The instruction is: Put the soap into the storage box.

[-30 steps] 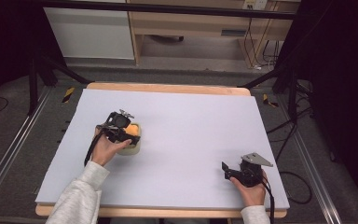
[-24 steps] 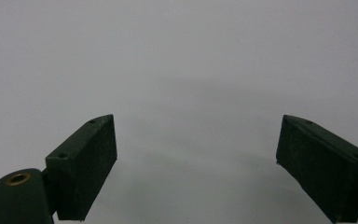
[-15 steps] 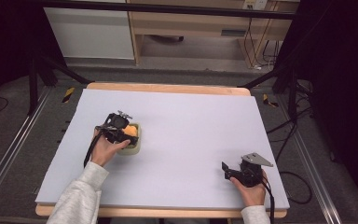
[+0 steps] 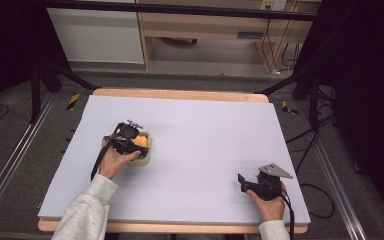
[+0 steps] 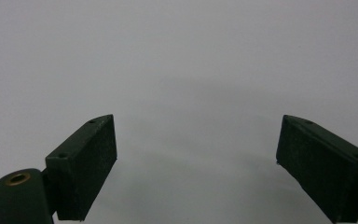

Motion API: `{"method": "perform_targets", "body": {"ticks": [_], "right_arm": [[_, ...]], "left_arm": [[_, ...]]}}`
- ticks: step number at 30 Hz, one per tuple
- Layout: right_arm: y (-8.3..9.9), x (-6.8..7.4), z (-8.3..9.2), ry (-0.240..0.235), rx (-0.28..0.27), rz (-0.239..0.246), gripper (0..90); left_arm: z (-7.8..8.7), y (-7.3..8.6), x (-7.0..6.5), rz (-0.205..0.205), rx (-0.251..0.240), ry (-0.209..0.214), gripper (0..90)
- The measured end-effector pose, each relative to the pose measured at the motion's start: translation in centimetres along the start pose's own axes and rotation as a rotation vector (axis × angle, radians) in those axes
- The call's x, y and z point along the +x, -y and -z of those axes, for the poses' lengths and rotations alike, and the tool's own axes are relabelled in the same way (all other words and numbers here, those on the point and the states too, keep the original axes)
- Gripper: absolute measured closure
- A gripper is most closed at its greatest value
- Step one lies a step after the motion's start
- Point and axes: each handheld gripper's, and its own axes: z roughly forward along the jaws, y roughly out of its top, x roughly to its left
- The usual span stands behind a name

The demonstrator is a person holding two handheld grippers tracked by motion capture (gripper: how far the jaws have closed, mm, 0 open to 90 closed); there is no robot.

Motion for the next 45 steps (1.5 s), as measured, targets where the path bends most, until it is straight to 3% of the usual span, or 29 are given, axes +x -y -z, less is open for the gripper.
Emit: {"method": "perform_targets", "body": {"ticks": [21, 45], "right_arm": [[-0.01, 0.02, 0.0, 0.0, 0.002, -0.002, 12.5], [-0.02, 0.03, -0.04, -0.001, 0.006, 0.003, 12.4]], "left_arm": [[-0.64, 0.63, 0.43, 0.013, 0.005, 0.001, 26.5], [-0.48, 0.9, 0.46, 0.014, -0.039, 0.016, 23.5]]}}
